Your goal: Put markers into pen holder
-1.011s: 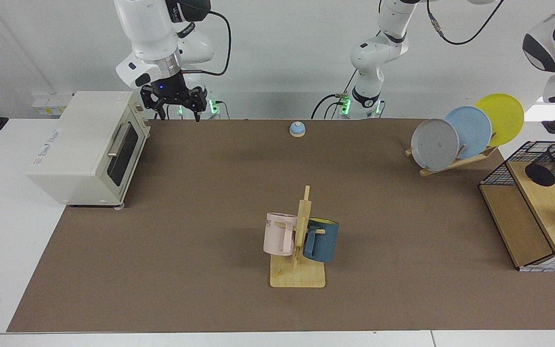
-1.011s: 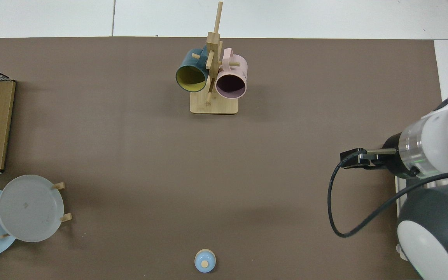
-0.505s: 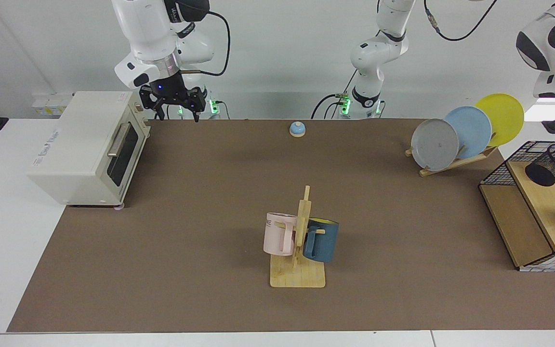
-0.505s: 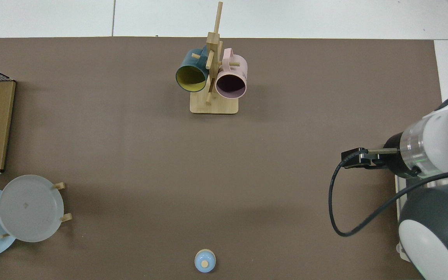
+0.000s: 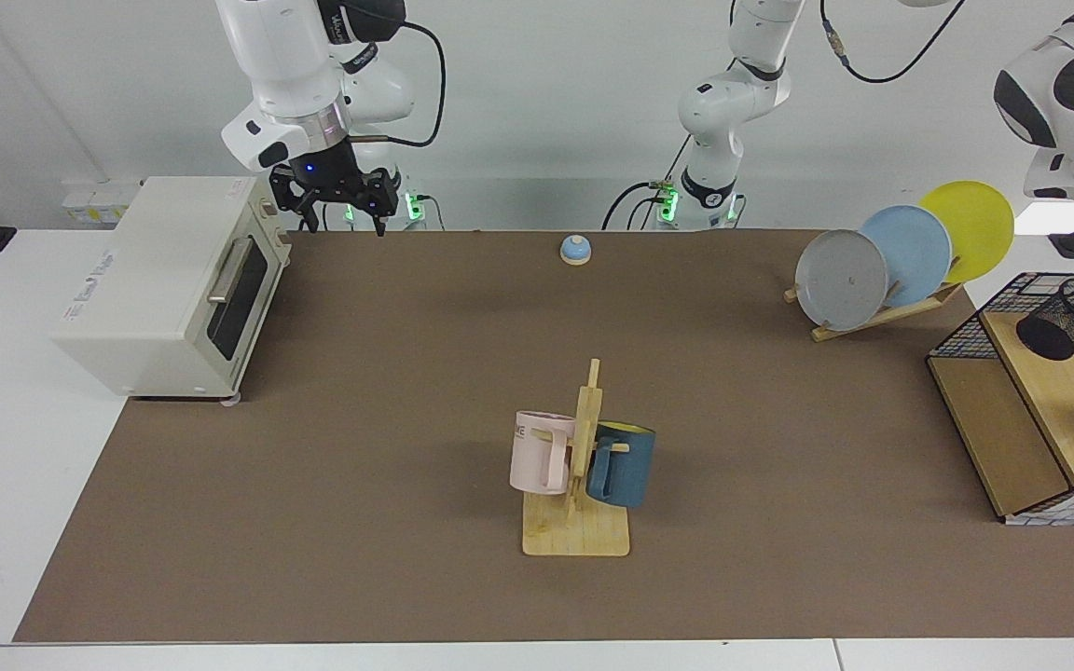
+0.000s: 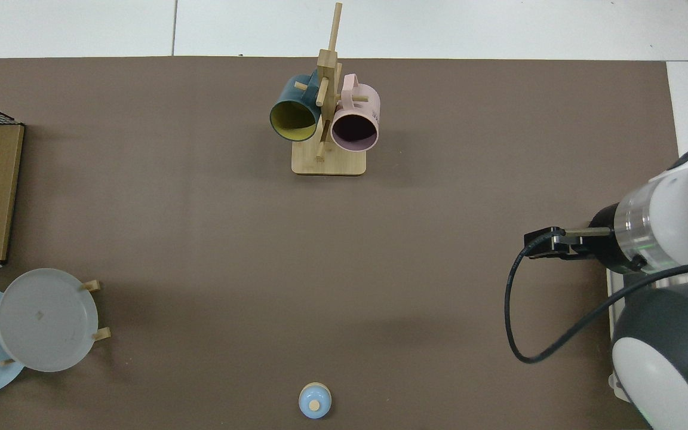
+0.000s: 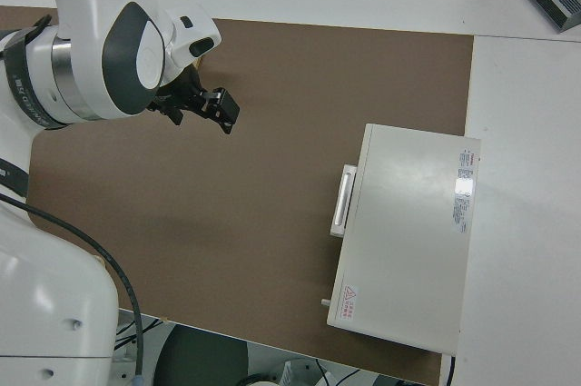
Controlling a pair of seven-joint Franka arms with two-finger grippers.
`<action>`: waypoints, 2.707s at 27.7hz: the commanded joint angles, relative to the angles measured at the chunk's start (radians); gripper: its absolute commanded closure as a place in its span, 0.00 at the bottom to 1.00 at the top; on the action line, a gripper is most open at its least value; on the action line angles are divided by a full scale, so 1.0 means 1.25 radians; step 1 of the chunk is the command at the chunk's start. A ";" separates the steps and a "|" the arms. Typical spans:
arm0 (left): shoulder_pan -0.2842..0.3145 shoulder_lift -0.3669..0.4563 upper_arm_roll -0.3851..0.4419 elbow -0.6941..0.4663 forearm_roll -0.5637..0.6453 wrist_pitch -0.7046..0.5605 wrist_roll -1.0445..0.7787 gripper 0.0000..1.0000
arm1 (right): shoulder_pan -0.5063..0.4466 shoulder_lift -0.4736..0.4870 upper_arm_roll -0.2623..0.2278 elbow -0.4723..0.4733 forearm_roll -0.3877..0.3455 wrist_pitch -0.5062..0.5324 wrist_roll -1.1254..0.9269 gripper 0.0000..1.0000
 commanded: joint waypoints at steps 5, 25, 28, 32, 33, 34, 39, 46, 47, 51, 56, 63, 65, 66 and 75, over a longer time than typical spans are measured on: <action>0.016 0.007 -0.010 -0.016 0.001 0.030 0.005 1.00 | -0.015 -0.018 0.005 -0.020 0.010 0.019 -0.022 0.00; 0.028 0.049 -0.008 -0.038 -0.033 0.069 -0.003 1.00 | -0.015 -0.018 0.005 -0.020 0.010 0.019 -0.022 0.00; 0.028 0.048 -0.008 -0.053 -0.043 0.069 -0.001 1.00 | -0.015 -0.018 0.005 -0.020 0.010 0.019 -0.022 0.00; 0.028 0.048 -0.010 -0.060 -0.044 0.069 -0.003 1.00 | -0.015 -0.018 0.005 -0.020 0.010 0.018 -0.022 0.00; 0.030 0.048 -0.008 -0.060 -0.044 0.069 -0.003 1.00 | -0.015 -0.018 0.005 -0.020 0.010 0.019 -0.022 0.00; 0.030 0.048 -0.008 -0.060 -0.045 0.069 -0.003 1.00 | -0.015 -0.018 0.005 -0.020 0.010 0.019 -0.022 0.00; 0.037 0.049 -0.010 -0.064 -0.051 0.069 -0.003 1.00 | -0.015 -0.018 0.005 -0.020 0.010 0.019 -0.022 0.00; 0.037 0.049 -0.010 -0.071 -0.058 0.069 -0.001 1.00 | -0.015 -0.018 0.005 -0.020 0.010 0.019 -0.022 0.00; 0.038 0.049 -0.010 -0.071 -0.060 0.069 0.000 1.00 | -0.015 -0.018 0.005 -0.020 0.010 0.019 -0.022 0.00; 0.043 0.049 -0.010 -0.071 -0.065 0.071 0.001 1.00 | -0.015 -0.018 0.005 -0.020 0.010 0.019 -0.022 0.00; 0.043 0.049 -0.010 -0.070 -0.065 0.073 0.005 0.77 | -0.015 -0.018 0.005 -0.020 0.010 0.019 -0.022 0.00; 0.043 0.049 -0.010 -0.070 -0.066 0.073 0.006 0.50 | -0.015 -0.018 0.005 -0.020 0.010 0.019 -0.022 0.00; 0.043 0.049 -0.010 -0.070 -0.066 0.073 0.006 0.50 | -0.015 -0.018 0.005 -0.020 0.010 0.019 -0.022 0.00; 0.043 0.049 -0.010 -0.069 -0.066 0.073 0.006 0.50 | -0.015 -0.018 0.005 -0.020 0.010 0.019 -0.022 0.00; 0.039 0.050 -0.010 -0.048 -0.066 0.063 0.007 0.50 | -0.015 -0.018 0.005 -0.020 0.010 0.019 -0.022 0.00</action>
